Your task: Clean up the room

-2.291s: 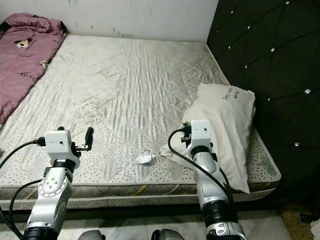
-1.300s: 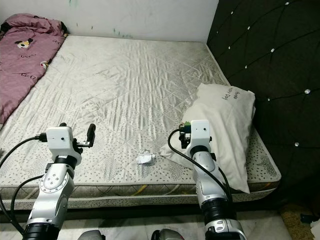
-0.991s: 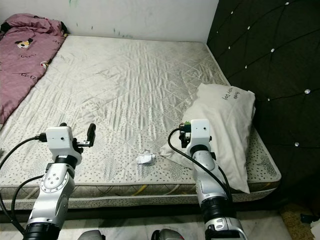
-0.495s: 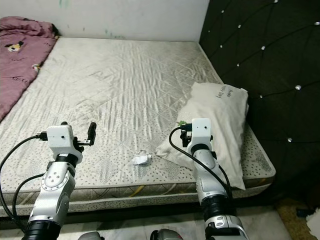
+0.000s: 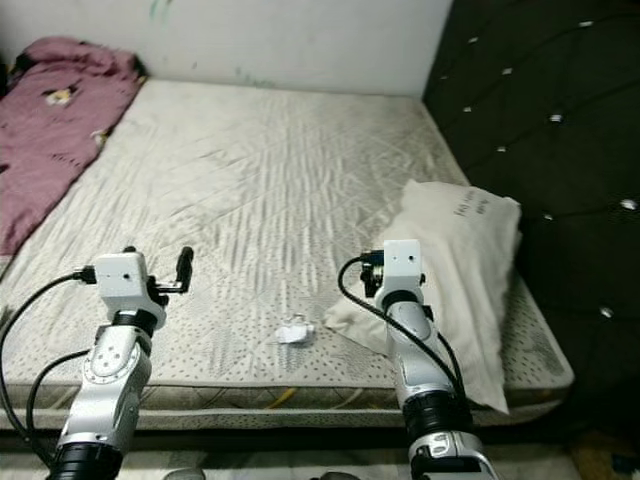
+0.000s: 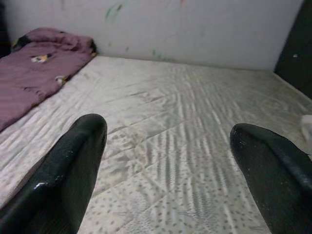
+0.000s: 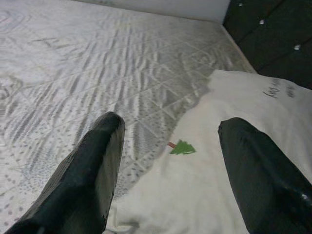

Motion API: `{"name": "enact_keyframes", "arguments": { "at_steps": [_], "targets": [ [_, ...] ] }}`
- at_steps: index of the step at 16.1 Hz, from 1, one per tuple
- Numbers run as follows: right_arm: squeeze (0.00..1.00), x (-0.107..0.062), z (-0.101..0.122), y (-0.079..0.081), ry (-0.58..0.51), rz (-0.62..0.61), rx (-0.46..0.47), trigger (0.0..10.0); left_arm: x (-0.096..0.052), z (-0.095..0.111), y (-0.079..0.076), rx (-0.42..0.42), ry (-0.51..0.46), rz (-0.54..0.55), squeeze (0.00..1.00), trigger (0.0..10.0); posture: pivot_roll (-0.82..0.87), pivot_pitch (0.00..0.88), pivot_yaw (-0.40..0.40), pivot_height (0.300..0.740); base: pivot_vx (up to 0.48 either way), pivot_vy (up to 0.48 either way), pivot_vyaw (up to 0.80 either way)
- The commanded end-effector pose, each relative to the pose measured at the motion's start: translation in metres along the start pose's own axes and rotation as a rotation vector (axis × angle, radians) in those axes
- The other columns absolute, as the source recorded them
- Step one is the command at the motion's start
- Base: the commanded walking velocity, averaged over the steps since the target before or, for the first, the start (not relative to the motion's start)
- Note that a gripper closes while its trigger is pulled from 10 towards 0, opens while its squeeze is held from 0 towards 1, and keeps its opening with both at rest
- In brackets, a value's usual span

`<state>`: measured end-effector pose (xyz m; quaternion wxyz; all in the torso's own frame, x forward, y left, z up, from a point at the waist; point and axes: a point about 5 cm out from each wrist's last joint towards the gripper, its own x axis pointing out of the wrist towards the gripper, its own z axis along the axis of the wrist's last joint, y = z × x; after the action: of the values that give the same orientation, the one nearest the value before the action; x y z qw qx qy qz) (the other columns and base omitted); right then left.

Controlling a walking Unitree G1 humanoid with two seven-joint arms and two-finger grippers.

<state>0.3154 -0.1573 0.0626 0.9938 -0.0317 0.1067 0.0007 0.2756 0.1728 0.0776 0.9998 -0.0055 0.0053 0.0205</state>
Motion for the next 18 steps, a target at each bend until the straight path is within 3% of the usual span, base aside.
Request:
{"name": "enact_keyframes", "arguments": {
  "at_steps": [1, 12, 15, 18],
  "targets": [
    [0.0, 0.001, 0.002, -0.002, -0.001, -0.002, -0.006, 10.0, 0.0, -0.002, -0.002, -0.004, 0.009, -0.018, 0.0, 10.0, 0.1, 0.0, -0.06, 0.74, 0.0, 0.0, 0.0],
    [0.0, -0.002, 0.003, 0.003, -0.015, 0.052, 0.016, 10.0, -0.004, -0.002, -0.002, -0.006, 0.024, -0.007, 0.0, 10.0, 0.1, 0.0, -0.058, 0.74, 0.0, 0.0, 0.0],
    [0.0, -0.003, 0.01, 0.021, -0.04, 0.179, 0.044, 10.0, -0.006, 0.002, 0.002, -0.006, 0.012, 0.025, 0.0, 10.0, 0.1, 0.0, -0.065, 0.74, 0.0, 0.0, 0.0],
    [0.0, -0.004, 0.011, 0.018, -0.052, 0.156, 0.06, 10.0, -0.007, 0.001, 0.004, -0.021, 0.024, 0.037, 0.0, 10.0, 0.09, 0.0, -0.063, 0.74, 0.0, 0.0, 0.0]
  ]
}}
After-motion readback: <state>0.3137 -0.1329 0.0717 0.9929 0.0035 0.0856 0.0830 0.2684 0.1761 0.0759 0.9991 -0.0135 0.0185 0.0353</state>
